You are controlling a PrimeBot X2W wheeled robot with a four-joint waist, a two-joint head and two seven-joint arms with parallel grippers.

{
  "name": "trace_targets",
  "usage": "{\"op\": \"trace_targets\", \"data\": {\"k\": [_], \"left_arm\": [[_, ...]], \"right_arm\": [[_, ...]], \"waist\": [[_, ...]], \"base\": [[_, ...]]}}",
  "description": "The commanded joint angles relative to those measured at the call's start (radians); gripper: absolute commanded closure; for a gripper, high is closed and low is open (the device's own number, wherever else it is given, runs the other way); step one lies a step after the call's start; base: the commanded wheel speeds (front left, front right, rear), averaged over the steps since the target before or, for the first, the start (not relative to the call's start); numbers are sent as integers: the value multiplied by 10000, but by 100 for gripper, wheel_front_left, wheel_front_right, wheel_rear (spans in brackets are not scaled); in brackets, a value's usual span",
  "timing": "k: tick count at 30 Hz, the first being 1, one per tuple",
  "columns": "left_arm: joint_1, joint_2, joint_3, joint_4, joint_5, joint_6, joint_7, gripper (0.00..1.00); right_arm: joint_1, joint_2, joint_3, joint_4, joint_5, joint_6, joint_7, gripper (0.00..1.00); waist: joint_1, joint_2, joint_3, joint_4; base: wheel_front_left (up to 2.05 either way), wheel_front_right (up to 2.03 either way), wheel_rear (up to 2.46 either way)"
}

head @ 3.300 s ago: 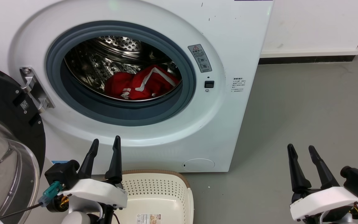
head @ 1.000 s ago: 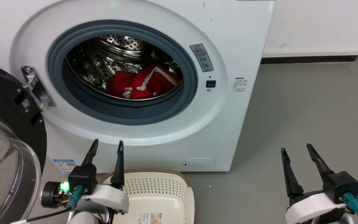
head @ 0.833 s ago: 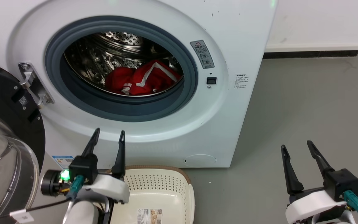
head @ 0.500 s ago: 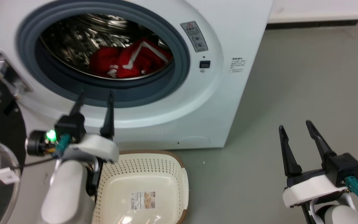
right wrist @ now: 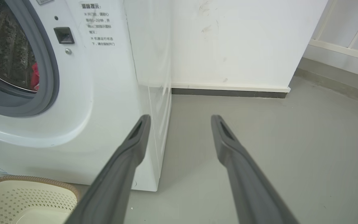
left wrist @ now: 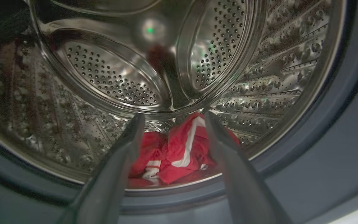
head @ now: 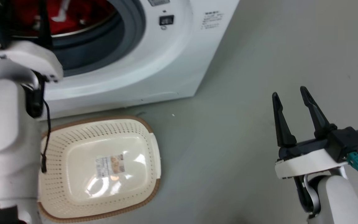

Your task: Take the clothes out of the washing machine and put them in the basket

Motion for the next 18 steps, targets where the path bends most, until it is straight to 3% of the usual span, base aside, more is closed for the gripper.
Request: {"op": "trace_targets", "data": {"k": [1,10,18], "left_arm": [[-419,228,33,129,34,-35,229,0],[-2603,1448,248,999,-105,-219,2020,0],[-4357,2471,-190,1444,-78,-571,4820,0]], "right_arm": [[-306,13,84,86,120,-7,-106,0],[-913,13,506,715,712,-7,-325,0],[-1144,10,839,645,1223,-7,-330,0]], "waist": [[-1,0,1029,-833],[-1,0,2217,-1730],[-1,0,2810,-2195]], "base": [[0,0,0],[0,0,0],[0,0,0]]}}
